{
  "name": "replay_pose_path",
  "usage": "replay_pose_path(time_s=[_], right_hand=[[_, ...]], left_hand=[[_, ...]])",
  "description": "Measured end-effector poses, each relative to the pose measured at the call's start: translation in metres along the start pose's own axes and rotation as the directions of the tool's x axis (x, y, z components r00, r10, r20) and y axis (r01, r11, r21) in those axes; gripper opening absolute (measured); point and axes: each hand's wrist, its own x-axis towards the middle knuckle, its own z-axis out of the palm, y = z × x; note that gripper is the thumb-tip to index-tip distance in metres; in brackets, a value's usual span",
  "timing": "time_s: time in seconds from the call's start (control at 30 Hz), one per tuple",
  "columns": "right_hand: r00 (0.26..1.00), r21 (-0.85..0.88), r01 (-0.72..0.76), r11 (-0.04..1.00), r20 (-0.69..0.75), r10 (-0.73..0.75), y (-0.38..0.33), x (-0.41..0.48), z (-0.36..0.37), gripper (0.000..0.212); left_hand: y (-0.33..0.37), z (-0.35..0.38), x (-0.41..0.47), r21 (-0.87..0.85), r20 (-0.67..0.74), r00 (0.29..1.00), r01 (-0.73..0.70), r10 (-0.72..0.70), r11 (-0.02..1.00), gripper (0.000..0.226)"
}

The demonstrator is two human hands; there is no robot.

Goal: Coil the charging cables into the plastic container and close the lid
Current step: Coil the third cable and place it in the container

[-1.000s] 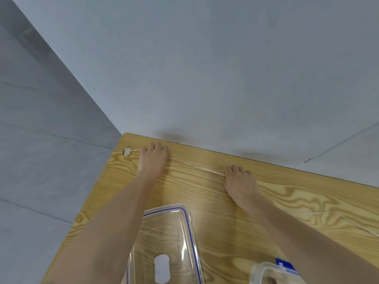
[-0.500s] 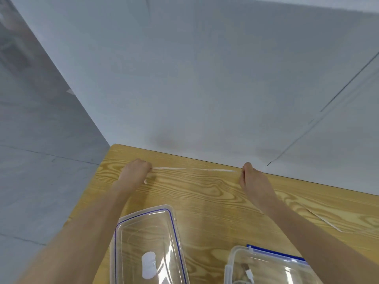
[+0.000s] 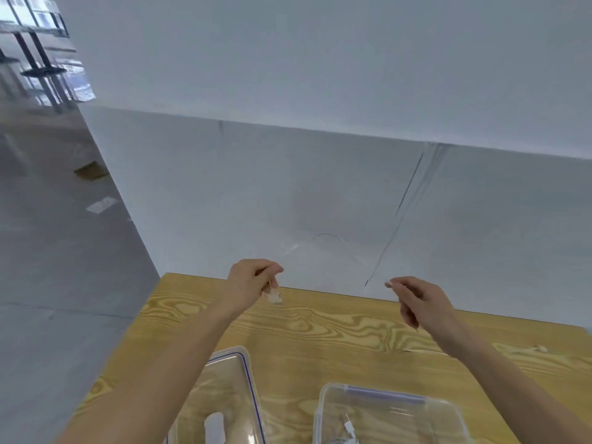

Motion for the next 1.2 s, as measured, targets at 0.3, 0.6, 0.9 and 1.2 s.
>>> replay_pose_path(time_s=[0.3, 0.6, 0.9, 1.2], right_hand=[[0.994, 0.147, 0.082, 0.986, 0.057, -0.091, -0.034, -0.051, -0.055, 0.027], [0.986, 0.546, 0.159, 0.823, -0.056, -0.154, -0.04, -0.089, -0.099, 0.026], [0.964, 0.676, 0.265, 0.687, -0.174, -0.201, -0.03, -0.118, -0.101, 0.03], [0.959, 0.689, 0.269, 0.673, -0.131, -0.249, -0.022, -0.134, -0.116, 0.03]], left_hand=[[0.107, 0.044, -0.033, -0.25, 0.138, 0.985, -0.068, 0.105, 0.966, 0.02], [0.181, 0.1, -0.072, -0.66, 0.292, 0.954, 0.152, 0.064, 0.735, 0.024], [0.228, 0.187, -0.115, -0.884, 0.389, 0.921, 0.366, 0.024, 0.29, 0.028], [0.237, 0.214, -0.131, -0.907, 0.323, 0.946, 0.314, -0.014, 0.279, 0.018]])
